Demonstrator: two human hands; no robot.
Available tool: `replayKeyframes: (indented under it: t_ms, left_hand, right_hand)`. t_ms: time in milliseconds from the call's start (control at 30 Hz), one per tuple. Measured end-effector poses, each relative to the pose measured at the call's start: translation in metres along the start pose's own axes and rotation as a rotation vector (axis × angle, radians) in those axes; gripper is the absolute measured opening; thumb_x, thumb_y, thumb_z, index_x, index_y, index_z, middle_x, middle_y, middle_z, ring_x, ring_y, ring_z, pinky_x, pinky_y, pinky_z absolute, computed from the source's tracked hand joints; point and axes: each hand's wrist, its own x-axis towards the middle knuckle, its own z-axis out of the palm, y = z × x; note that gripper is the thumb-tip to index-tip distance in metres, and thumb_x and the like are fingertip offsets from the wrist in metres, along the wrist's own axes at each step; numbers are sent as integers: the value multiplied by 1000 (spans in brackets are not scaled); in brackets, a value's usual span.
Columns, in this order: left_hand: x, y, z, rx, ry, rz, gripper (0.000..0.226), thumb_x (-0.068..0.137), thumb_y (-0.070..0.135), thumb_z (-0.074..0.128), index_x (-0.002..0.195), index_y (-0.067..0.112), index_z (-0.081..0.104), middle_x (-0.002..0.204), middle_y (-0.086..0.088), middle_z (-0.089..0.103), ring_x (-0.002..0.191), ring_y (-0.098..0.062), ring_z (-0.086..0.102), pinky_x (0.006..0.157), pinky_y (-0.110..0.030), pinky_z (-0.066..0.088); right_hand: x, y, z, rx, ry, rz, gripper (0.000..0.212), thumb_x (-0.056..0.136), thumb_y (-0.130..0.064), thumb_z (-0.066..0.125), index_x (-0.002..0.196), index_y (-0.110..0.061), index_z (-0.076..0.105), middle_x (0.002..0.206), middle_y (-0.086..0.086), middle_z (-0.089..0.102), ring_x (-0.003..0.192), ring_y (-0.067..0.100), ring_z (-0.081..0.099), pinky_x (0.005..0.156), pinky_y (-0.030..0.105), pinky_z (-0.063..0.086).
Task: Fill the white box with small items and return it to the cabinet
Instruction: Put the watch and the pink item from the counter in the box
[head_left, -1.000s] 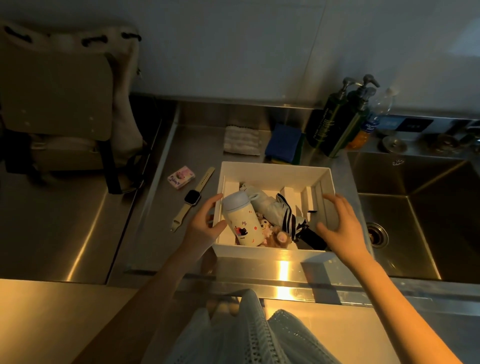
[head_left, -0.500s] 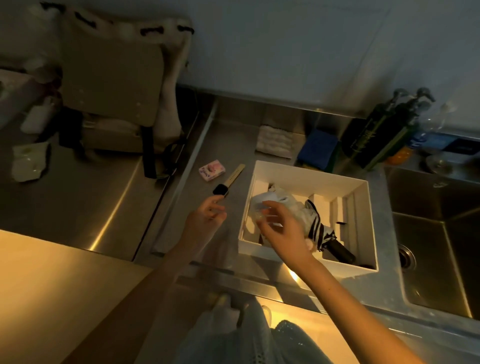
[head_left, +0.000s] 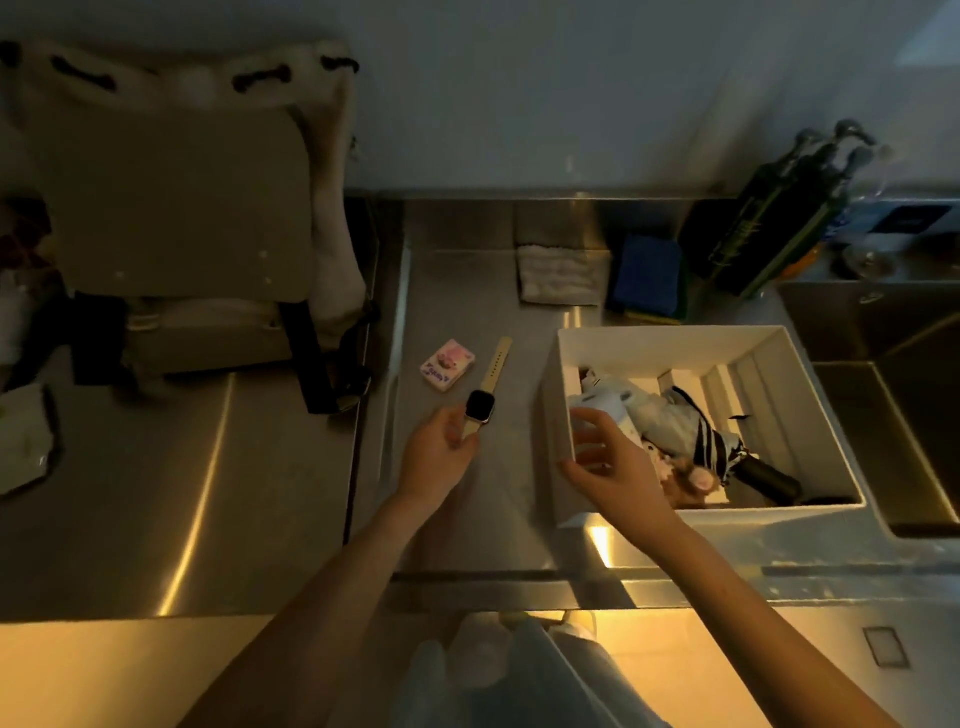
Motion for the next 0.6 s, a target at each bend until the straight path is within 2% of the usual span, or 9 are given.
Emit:
replayKeyframes:
  t_ms: [133,267,400,600]
  left_hand:
    - [21,-1,7,40,-27,45,21,84,26,67,104,25,59,97,-3,61,81,-16,61,72,-33,52]
    - [41,1,20,110,-19,22,25,81,32,69,99,17,60,102,-3,56,88,-20,58,80,-41,53]
    - [53,3,31,244,16,6,37,79,31,70,103,7,57,111,-11,51,97,-26,54,88,-40,49]
    - [57,8,32,270,-3,-12,35,82,26,67,102,0,56,110,-17,53,94,-29,55,83,-42,50]
  right_hand:
    - [2,-2,-2,37,-29,22,47,85,-24,69,128,-27,49,110,-4,64,100,10,63,87,35,56]
    - [4,-3,-6,89,-48,25,46,84,-19,71,125,-28,52,106,-3,66,98,11,64,85,36,57]
    - [7,-5,-5,113,-50,32,44,83,-19,71,123,-25,54,106,-3,66,96,10,66,85,34,57]
    - [7,-4,-6,107,-37,29,44,83,-17,71,124,-22,54,106,-2,66,96,11,66,85,33,57]
